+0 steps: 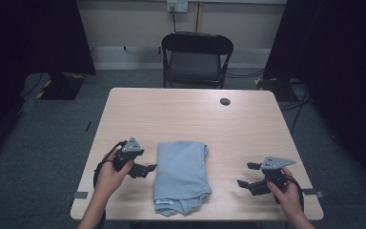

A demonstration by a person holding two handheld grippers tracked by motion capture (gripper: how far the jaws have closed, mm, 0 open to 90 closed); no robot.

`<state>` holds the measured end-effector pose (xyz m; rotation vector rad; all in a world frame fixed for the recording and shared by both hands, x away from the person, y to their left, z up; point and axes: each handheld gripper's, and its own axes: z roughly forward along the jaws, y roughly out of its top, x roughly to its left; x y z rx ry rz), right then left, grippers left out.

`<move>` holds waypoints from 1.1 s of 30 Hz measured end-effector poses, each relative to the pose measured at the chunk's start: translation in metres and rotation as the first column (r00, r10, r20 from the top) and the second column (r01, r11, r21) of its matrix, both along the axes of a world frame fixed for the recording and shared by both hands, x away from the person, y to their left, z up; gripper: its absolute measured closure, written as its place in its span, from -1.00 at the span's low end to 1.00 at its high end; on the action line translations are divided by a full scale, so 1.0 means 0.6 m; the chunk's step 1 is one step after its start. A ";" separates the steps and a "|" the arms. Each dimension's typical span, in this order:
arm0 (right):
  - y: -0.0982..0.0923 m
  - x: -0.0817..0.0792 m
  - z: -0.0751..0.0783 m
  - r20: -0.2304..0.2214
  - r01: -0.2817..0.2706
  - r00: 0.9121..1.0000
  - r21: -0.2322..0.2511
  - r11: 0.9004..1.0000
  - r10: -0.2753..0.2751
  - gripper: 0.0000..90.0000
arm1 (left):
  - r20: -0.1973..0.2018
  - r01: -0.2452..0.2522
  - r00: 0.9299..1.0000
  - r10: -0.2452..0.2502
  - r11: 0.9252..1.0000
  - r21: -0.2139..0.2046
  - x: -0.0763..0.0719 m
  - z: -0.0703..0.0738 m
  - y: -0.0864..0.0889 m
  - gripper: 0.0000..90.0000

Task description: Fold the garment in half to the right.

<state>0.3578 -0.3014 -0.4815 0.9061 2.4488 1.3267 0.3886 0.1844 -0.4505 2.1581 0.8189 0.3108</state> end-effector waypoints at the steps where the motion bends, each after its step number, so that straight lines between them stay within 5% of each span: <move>1: -0.002 0.000 0.000 -0.001 -0.001 1.000 -0.003 1.000 0.001 -0.72 | 0.003 0.004 1.000 -0.004 1.000 0.005 -0.001 0.000 0.002 -0.57; 33: -0.060 -0.009 -0.009 -0.013 0.030 0.999 -0.033 0.999 -0.030 -0.72 | -0.006 -0.013 1.000 0.013 1.000 -0.001 -0.038 -0.035 0.036 -0.57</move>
